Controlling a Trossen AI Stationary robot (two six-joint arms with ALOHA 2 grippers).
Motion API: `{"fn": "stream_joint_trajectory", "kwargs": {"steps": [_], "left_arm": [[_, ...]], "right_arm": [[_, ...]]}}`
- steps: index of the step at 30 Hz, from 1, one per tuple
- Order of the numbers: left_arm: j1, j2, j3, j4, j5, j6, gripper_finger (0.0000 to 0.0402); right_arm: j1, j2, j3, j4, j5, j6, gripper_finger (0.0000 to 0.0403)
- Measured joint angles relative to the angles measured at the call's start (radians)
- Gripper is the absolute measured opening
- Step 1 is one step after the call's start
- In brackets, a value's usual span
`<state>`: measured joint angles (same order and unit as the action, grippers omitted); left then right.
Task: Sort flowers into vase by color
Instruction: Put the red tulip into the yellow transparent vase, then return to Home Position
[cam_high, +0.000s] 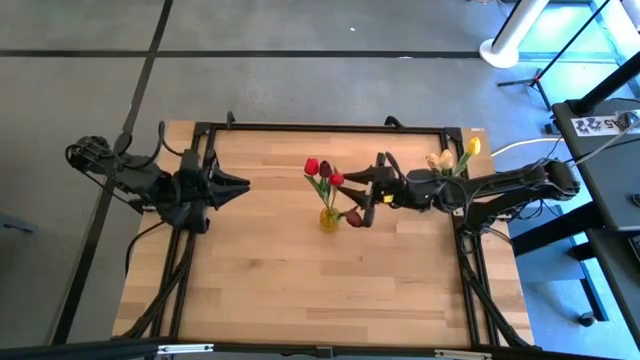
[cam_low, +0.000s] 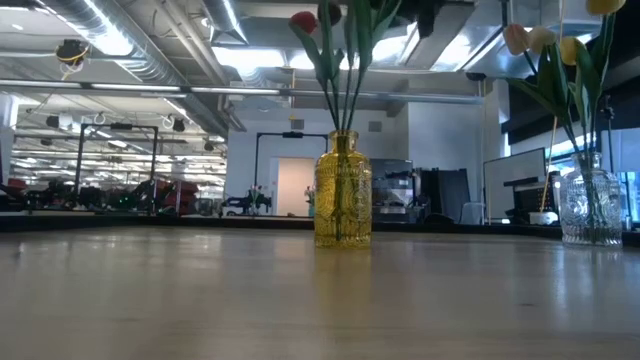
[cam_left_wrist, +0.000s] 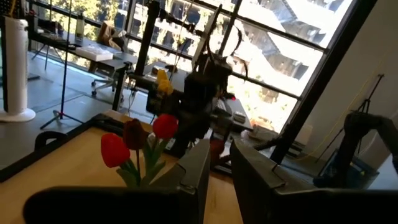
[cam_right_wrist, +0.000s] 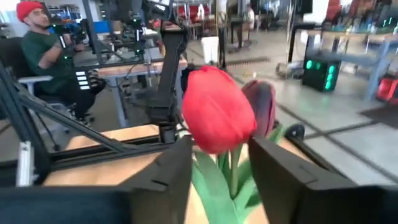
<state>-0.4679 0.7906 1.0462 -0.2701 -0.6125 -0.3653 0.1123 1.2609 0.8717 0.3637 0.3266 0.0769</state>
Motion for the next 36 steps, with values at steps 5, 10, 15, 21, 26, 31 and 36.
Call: {"fn": "stream_joint_trajectory", "kwargs": {"steps": [5, 10, 15, 21, 26, 31, 36], "left_arm": [[0.0, -0.004, -0.011, -0.032, 0.019, 0.009, 0.0062], [0.0, -0.038, -0.141, 0.037, 0.021, 0.02, 0.0062], [0.0, -0.108, -0.326, 0.259, 0.096, 0.117, 0.0062], [0.0, -0.226, -0.47, 0.342, 0.172, 0.145, 0.0062], [0.001, -0.291, -0.523, 0.348, 0.172, 0.108, 0.0062], [0.001, -0.302, -0.529, 0.322, 0.159, 0.112, 0.0062], [0.001, -0.301, -0.529, 0.308, 0.133, 0.113, 0.0062]], "right_arm": [[0.0, -0.049, 0.108, -0.199, -0.073, 0.049, 0.0207], [0.0, -0.101, 0.177, -0.262, -0.154, 0.051, 0.0236], [-0.001, -0.172, 0.192, -0.301, -0.235, 0.055, 0.0232], [0.015, -0.272, 0.196, -0.409, -0.295, 0.045, 0.0198], [0.148, -0.338, 0.193, -0.503, -0.291, -0.014, 0.0108], [0.332, -0.374, 0.152, -0.576, -0.121, -0.055, 0.0012], [0.499, -0.448, 0.101, -0.614, -0.132, 0.099, 0.0019]]}}
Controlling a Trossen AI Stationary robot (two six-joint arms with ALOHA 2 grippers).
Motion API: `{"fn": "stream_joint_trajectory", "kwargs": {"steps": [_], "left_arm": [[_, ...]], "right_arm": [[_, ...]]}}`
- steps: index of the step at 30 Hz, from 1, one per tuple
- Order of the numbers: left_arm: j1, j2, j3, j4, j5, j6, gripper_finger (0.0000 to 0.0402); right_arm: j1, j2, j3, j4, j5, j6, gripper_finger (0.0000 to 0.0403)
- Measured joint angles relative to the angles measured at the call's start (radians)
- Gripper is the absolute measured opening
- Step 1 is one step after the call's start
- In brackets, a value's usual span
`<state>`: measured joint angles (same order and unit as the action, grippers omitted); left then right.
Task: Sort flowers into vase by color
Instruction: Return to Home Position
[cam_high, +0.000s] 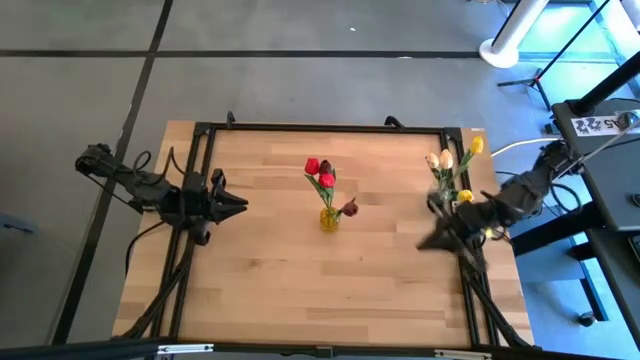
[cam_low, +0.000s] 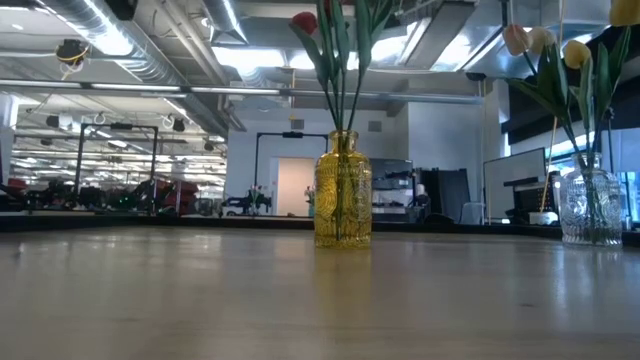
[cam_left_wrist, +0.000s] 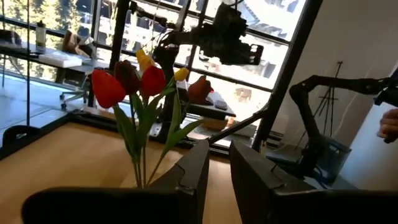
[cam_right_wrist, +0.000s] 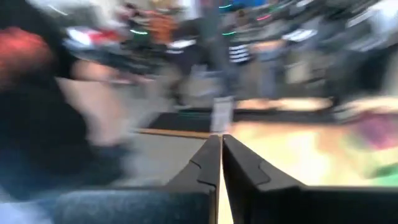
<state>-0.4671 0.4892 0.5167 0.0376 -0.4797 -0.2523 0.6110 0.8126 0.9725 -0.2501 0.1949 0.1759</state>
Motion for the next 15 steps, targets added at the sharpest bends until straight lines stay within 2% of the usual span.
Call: {"fn": "stream_joint_trajectory", "kwargs": {"steps": [3, 7, 12, 13, 15], "left_arm": [[0.0, 0.0, 0.0, 0.016, -0.003, -0.039, 0.0062], [0.0, 0.0, 0.0, 0.092, -0.009, -0.151, 0.0062], [0.012, 0.0, 0.0, 0.084, -0.064, -0.147, 0.0062], [0.015, 0.0, 0.0, 0.082, -0.064, -0.122, 0.0062], [0.016, 0.0, 0.0, 0.08, -0.056, -0.045, 0.0062]], "right_arm": [[0.086, -0.021, -0.011, -0.033, -0.07, 0.167, 0.0008], [0.156, -0.034, -0.013, -0.168, -0.108, 0.187, 0.0003], [0.212, 0.031, -0.013, -0.239, 0.031, 0.216, 0.0015], [0.217, 0.05, -0.013, -0.244, 0.076, 0.238, 0.0016], [0.214, 0.093, -0.012, -0.253, 0.248, 0.376, 0.0016]]}}
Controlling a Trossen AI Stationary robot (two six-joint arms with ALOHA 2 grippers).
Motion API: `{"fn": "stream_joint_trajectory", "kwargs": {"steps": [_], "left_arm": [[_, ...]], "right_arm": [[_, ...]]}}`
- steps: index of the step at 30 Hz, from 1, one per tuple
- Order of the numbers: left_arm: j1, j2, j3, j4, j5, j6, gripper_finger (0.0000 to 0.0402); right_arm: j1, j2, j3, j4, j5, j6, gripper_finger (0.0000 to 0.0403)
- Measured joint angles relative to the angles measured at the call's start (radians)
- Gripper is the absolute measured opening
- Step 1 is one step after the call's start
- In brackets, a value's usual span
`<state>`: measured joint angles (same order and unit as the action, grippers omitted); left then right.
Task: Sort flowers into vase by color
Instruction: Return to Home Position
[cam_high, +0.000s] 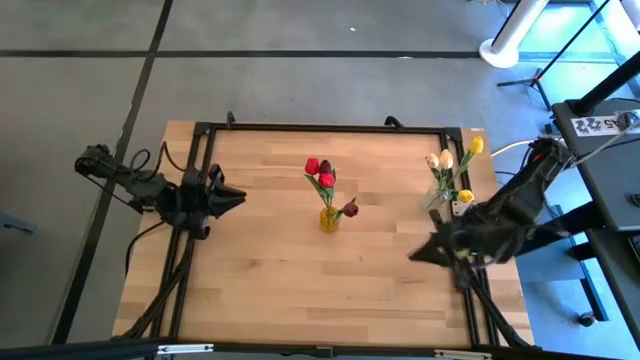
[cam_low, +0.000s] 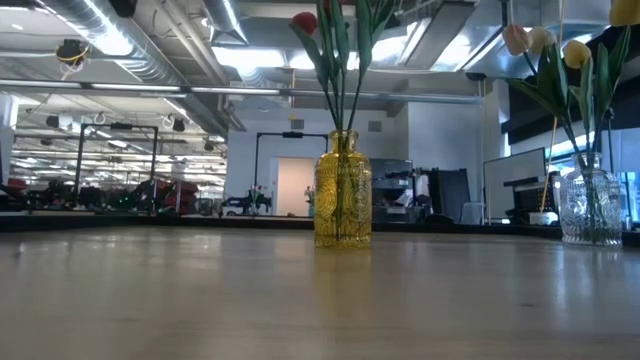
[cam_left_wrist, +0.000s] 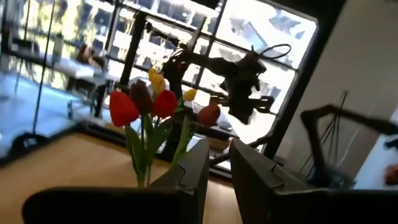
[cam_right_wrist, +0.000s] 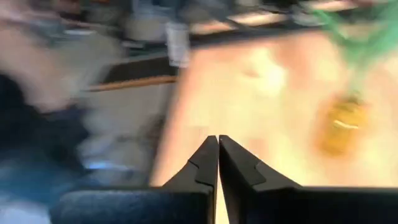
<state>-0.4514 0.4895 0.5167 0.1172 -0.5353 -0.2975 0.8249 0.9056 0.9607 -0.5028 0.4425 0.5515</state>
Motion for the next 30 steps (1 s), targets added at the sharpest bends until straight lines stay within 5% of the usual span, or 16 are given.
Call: {"fn": "stream_joint_trajectory", "kwargs": {"steps": [4, 8, 12, 22, 30], "left_arm": [[-0.003, 0.0, 0.0, -0.025, 0.003, 0.067, 0.0062], [-0.002, 0.0, 0.0, -0.068, 0.002, 0.034, 0.0062], [-0.002, 0.0, 0.0, -0.066, -0.001, 0.057, 0.0062], [-0.002, 0.0, 0.0, -0.057, -0.043, 0.271, 0.0062], [0.001, -0.05, -0.002, -0.09, -0.074, 0.35, 0.0062]], "right_arm": [[-0.002, 0.06, -0.003, -0.024, 0.108, 0.089, 0.0008], [0.0, 0.058, -0.002, 0.003, -0.096, 0.041, 0.0003], [-0.029, -0.045, -0.066, -0.004, -0.148, 0.001, 0.0009], [-0.23, -0.454, -0.601, 0.55, -0.465, -0.125, 0.0025], [-0.365, -0.643, -0.877, 0.829, -0.567, -0.235, 0.0025]]}}
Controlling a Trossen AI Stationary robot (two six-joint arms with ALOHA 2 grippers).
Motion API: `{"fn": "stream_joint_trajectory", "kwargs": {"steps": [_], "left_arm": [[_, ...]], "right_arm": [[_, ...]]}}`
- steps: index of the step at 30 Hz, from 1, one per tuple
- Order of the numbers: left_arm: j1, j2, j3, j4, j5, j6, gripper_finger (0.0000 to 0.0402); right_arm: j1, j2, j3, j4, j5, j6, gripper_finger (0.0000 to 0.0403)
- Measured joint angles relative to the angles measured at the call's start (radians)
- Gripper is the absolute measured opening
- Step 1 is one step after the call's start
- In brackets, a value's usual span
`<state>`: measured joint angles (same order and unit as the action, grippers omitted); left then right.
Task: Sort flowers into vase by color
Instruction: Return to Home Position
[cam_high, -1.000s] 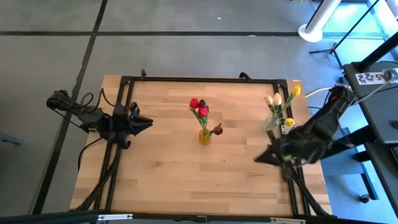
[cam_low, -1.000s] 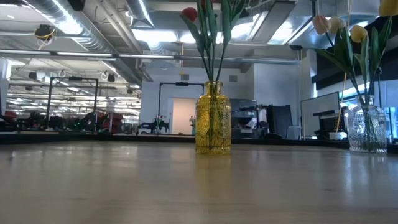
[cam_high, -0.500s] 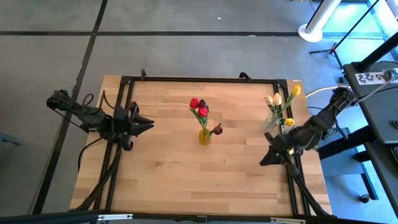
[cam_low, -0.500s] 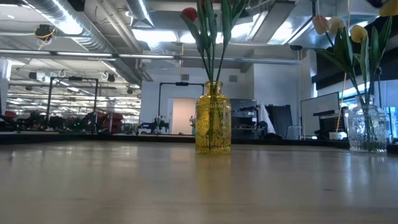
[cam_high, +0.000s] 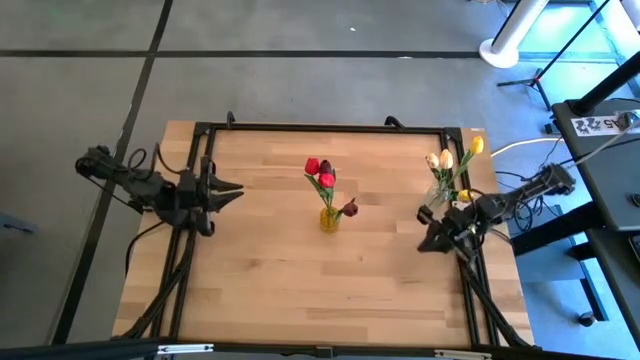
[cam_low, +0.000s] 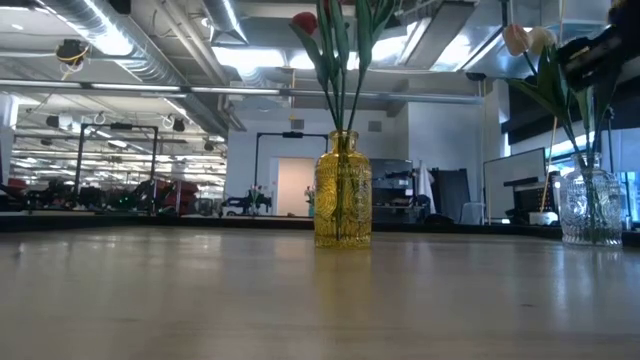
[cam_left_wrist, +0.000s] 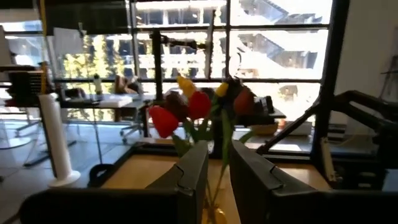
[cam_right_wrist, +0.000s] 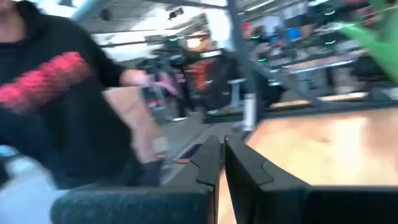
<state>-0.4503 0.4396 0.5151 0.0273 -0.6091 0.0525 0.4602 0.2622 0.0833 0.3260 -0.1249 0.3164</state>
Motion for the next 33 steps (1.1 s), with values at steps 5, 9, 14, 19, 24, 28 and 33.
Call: {"fn": "stream_joint_trajectory", "kwargs": {"steps": [5, 9, 14, 19, 24, 28, 33], "left_arm": [[0.027, -0.081, -0.089, 0.011, 0.001, -0.049, 0.0062], [0.053, -0.146, -0.228, 0.094, 0.056, -0.066, 0.0062], [0.075, -0.182, -0.371, 0.297, 0.25, -0.005, 0.0062], [0.125, -0.198, -0.465, 0.299, 0.475, -0.07, 0.0062], [0.188, -0.2, -0.508, 0.314, 0.514, -0.068, 0.0062], [0.237, -0.2, -0.508, 0.276, 0.622, -0.068, 0.0062], [0.281, -0.2, -0.508, 0.234, 0.661, -0.065, 0.0062]], "right_arm": [[-0.149, -0.077, -0.068, -0.01, -0.058, -0.023, 0.0026], [-0.245, -0.099, -0.07, -0.043, -0.096, -0.078, 0.0026], [-0.341, -0.101, -0.071, -0.044, -0.096, -0.15, 0.0026], [-0.421, -0.101, -0.072, -0.098, -0.09, -0.167, 0.0026], [-0.498, -0.101, -0.073, -0.153, -0.06, -0.175, 0.0026], [-0.537, -0.101, -0.074, -0.157, -0.055, -0.195, 0.0026], [-0.539, -0.101, -0.075, -0.167, -0.07, -0.199, 0.0026]]}}
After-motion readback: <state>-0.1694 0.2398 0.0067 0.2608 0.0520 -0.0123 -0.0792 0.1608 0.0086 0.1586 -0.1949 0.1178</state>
